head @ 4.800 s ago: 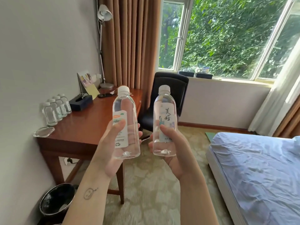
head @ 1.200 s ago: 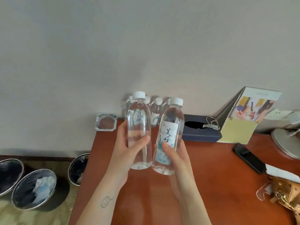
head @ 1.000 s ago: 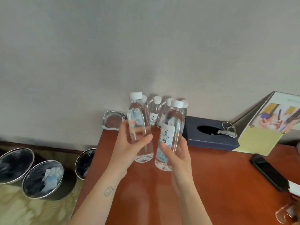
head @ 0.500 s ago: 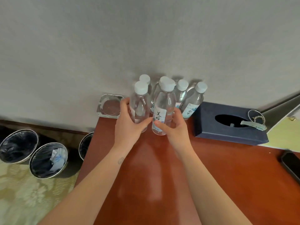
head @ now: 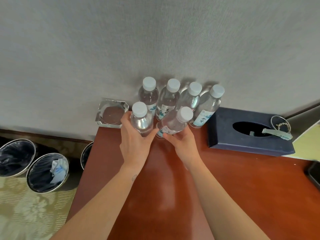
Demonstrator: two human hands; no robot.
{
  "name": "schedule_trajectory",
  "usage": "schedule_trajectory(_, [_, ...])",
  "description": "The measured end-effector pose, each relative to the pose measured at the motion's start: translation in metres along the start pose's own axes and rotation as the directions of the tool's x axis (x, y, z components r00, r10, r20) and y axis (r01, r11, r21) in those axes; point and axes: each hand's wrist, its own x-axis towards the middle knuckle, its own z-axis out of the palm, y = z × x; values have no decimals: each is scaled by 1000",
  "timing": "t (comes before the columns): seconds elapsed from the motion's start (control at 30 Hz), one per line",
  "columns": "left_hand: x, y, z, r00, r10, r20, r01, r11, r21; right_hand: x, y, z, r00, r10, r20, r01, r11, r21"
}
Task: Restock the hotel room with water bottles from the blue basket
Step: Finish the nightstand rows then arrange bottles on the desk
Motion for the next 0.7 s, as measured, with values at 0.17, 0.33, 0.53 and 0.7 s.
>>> schedule_trajectory(0.17, [-9, -14, -6, 985, 52, 162, -63, 996, 59, -1, -1, -3, 999, -31, 25, 34, 989, -141])
schedule_trajectory(0.33, [4, -29, -13, 952, 92, 291, -86, 996, -35, 1, -10, -1, 995, -82, 51, 93, 954, -286])
schedule_trajectory(0.53, [12, -27, -11, 965, 111, 238, -105, 994, -35, 3, -9, 2, 992, -124, 37, 129, 936, -327])
schedule_trajectory(0.7, [20, -25, -9, 966, 127, 225, -127, 992, -17, 6, -7, 5, 992, -122, 14, 119, 929, -351])
